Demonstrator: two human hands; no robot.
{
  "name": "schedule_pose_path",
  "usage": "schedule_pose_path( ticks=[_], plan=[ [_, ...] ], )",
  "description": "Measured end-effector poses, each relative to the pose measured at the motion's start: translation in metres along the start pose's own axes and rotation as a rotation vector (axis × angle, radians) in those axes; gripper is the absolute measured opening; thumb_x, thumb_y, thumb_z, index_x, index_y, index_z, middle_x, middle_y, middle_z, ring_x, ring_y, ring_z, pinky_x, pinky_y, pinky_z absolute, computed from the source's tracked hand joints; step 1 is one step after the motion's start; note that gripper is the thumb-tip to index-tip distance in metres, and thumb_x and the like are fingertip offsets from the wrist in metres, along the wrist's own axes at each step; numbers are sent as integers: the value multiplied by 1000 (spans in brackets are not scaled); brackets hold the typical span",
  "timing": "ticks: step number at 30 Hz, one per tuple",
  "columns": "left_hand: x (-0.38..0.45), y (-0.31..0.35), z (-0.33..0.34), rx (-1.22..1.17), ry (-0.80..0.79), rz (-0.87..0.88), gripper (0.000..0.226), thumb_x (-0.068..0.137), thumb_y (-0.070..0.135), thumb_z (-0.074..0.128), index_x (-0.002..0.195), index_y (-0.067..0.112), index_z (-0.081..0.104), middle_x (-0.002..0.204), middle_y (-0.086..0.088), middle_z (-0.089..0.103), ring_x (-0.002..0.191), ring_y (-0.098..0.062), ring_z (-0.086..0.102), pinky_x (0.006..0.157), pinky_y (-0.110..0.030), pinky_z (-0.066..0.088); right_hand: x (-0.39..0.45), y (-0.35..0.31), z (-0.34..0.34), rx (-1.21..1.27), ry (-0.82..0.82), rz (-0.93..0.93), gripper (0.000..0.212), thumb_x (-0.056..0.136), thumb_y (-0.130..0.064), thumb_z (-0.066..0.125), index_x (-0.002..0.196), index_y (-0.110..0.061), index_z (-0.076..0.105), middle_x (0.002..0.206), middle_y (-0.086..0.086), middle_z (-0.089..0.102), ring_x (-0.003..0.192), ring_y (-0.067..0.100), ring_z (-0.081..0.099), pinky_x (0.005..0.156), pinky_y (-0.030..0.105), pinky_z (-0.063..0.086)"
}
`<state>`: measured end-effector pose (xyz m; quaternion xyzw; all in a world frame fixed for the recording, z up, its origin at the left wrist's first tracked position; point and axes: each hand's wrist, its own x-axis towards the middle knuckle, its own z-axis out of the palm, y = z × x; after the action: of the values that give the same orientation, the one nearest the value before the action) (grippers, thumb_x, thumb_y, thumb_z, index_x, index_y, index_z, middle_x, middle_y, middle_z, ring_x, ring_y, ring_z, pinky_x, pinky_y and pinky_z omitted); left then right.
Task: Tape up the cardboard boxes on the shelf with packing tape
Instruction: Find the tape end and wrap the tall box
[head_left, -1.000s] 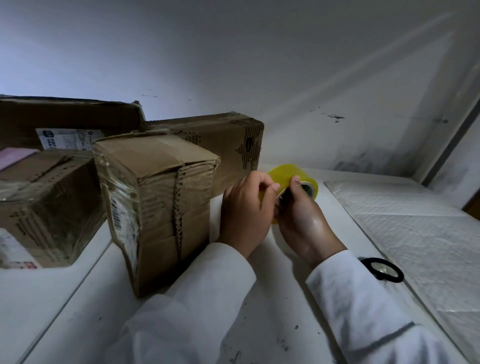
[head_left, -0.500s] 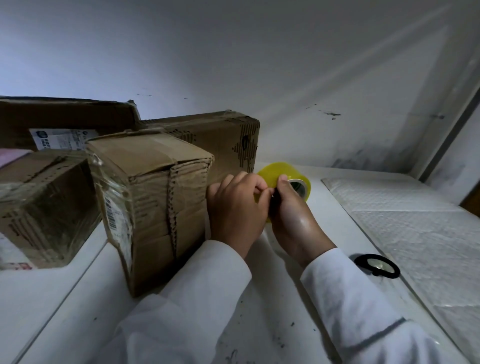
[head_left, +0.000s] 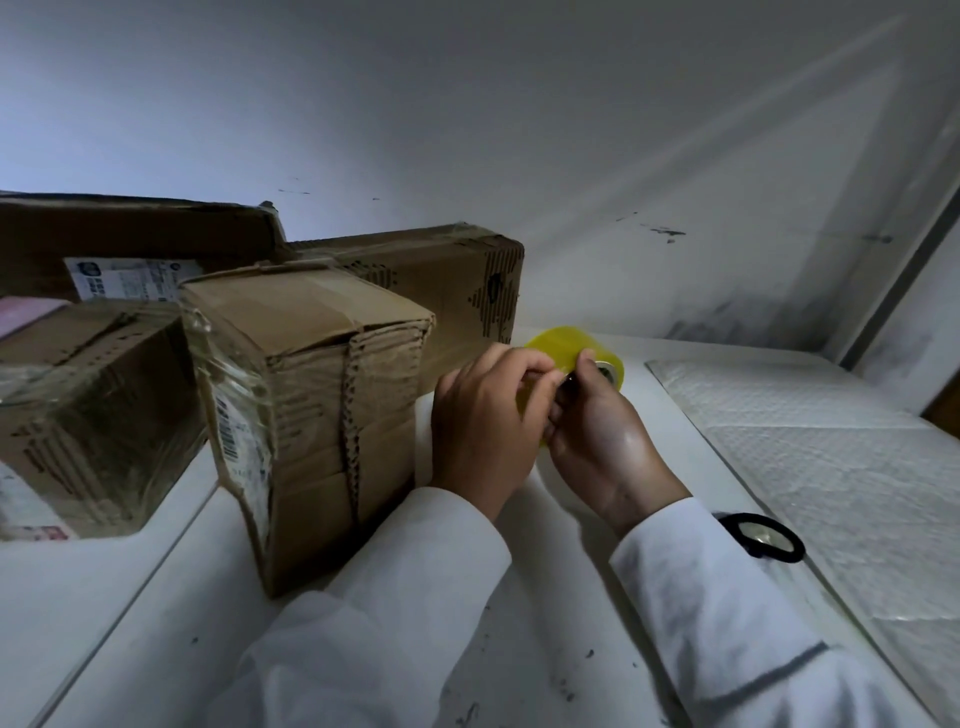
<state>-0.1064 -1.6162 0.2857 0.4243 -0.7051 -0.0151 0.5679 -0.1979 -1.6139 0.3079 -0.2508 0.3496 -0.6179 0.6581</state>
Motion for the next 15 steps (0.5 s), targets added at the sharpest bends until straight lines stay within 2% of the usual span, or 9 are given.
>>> schedule_pose_path(
  ticks=[4, 6, 8, 10, 12, 15],
  plan=[
    [-1, 2, 2, 143, 6, 36, 21, 78, 39, 54, 85, 23, 65, 83, 7, 62, 76, -17, 59, 71, -30, 40, -2, 0, 1, 17, 23, 0, 43, 101, -37, 34, 111, -1, 54, 96, 13, 65, 85, 16, 64, 76, 25, 53],
    [-2, 0, 1, 175, 25, 43, 17, 78, 37, 53, 83, 25, 64, 82, 8, 62, 77, -15, 56, 70, -29, 37, 0, 1, 2, 21, 31, -4, 40, 101, -37, 35, 112, -2, 54, 89, 11, 65, 77, 13, 65, 80, 24, 52],
    [-2, -3, 1, 183, 30, 40, 14, 79, 36, 54, 81, 27, 64, 80, 9, 60, 78, -12, 51, 70, -27, 33, 0, 1, 2, 46, 30, 4, 37, 101, -36, 35, 100, -5, 54, 72, 7, 65, 61, 9, 64, 69, 22, 52],
    [-4, -5, 2, 193, -3, 46, 12, 79, 36, 55, 78, 27, 63, 80, 9, 60, 77, -13, 50, 70, -26, 30, -1, -1, 2, 66, 22, 10, 40, 101, -36, 33, 88, -6, 56, 63, 5, 65, 56, 9, 63, 60, 20, 53],
    [-6, -5, 4, 181, -55, 64, 12, 77, 35, 54, 75, 26, 61, 80, 7, 59, 76, -17, 55, 70, -27, 31, -2, -5, 0, 99, 23, 14, 43, 102, -36, 31, 85, -8, 58, 64, 2, 65, 56, 9, 62, 49, 16, 50],
    [-8, -7, 5, 103, -70, 69, 15, 78, 33, 52, 74, 22, 61, 79, 6, 59, 72, -19, 58, 70, -26, 34, -6, -10, 1, 133, 11, 5, 47, 103, -36, 27, 84, -6, 59, 64, 3, 68, 53, 12, 66, 44, 18, 50]
  ],
)
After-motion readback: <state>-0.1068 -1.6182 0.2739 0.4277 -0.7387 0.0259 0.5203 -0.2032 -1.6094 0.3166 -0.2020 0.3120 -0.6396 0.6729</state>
